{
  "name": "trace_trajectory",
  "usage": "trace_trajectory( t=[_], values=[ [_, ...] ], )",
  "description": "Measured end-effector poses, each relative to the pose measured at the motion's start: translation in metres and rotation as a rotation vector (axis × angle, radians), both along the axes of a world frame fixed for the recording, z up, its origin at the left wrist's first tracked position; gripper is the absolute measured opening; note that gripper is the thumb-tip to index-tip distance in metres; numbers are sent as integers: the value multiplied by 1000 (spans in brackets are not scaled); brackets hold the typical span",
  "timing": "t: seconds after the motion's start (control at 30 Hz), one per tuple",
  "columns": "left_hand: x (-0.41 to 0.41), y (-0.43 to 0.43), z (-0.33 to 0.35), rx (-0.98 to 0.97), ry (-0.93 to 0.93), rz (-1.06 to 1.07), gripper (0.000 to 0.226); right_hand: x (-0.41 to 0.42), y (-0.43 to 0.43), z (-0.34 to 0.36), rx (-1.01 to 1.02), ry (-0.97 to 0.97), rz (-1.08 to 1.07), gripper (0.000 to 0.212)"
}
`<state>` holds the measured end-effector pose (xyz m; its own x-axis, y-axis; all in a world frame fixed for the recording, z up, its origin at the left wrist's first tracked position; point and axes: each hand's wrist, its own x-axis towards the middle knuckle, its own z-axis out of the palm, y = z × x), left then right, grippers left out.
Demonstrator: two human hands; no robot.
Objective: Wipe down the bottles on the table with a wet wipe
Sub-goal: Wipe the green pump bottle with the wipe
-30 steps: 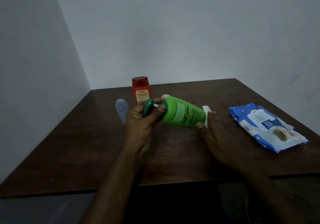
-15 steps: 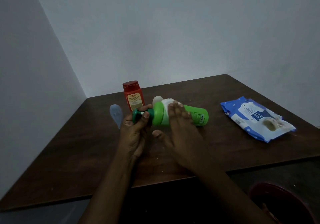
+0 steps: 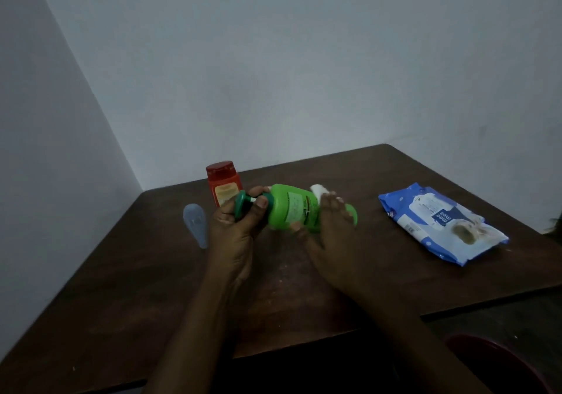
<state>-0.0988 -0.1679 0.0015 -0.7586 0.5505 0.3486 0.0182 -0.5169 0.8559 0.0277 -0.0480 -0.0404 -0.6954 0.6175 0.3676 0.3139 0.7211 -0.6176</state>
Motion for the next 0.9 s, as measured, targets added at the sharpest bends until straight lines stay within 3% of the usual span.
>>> trace_trajectory(
  t=[0.17,0.27,0.43,0.63,0.77,0.9],
  values=[
    [-1,47,46,-59,273,62,28,2,2,29,-39,286,210,94],
    [3,71,58,-72,310,28,24,17,14,43,-113,252,205,82],
    [-12,90,61,-43,276,15,32,37,30,29,-246,-30,166,85],
    [-26,83,53,-115,446,12,23,16,25,35,-389,146,179,82],
    [-29,77,48,-73,433,-17,35,-2,13,42,-80,244,276,82],
    [-25,80,44,-60,403,81,33,-7,4,32,274,106,206,89]
  ],
)
